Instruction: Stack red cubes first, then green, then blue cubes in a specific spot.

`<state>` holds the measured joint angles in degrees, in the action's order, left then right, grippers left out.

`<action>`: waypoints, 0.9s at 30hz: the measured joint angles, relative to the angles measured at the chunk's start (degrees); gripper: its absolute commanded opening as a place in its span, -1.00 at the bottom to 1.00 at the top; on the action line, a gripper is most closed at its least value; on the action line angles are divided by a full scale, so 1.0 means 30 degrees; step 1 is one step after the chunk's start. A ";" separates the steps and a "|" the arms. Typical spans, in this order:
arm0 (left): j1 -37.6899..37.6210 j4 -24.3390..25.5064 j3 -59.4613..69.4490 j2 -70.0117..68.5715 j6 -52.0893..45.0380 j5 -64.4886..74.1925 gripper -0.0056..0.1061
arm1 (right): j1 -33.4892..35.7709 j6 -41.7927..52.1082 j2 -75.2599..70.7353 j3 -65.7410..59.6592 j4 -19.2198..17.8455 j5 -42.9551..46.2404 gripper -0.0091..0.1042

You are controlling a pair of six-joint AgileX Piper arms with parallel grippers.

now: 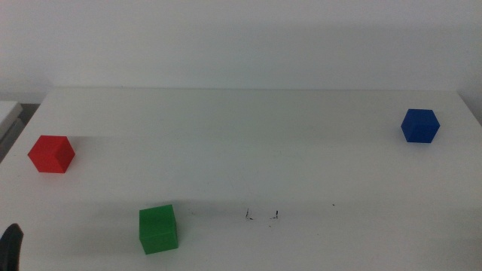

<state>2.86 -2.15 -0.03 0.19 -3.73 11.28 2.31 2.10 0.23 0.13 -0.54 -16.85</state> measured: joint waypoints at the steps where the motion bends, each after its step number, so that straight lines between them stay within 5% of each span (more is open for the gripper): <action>1: 0.0000 -0.0164 0.0000 0.0000 0.0000 0.0000 0.78 | 0.0000 0.0000 0.0000 0.0000 0.0000 0.0000 0.80; 6: 0.0166 -0.0586 -0.2823 0.2648 0.0223 0.2170 0.78 | 0.0000 0.0000 0.0000 0.0000 0.0000 0.0000 0.80; 16: 0.0901 -0.0521 -1.5226 1.6184 0.0639 1.2172 0.78 | 0.0000 0.0000 0.0000 0.0000 0.0000 0.0000 0.80; 27: 0.2784 -0.1704 -2.3858 2.8364 -0.2575 1.5052 0.78 | 0.0000 0.0000 0.0000 0.0000 0.0000 0.0000 0.80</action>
<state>11.21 -7.26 -71.60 85.28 -11.45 56.44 2.31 2.10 0.23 0.13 -0.54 -16.85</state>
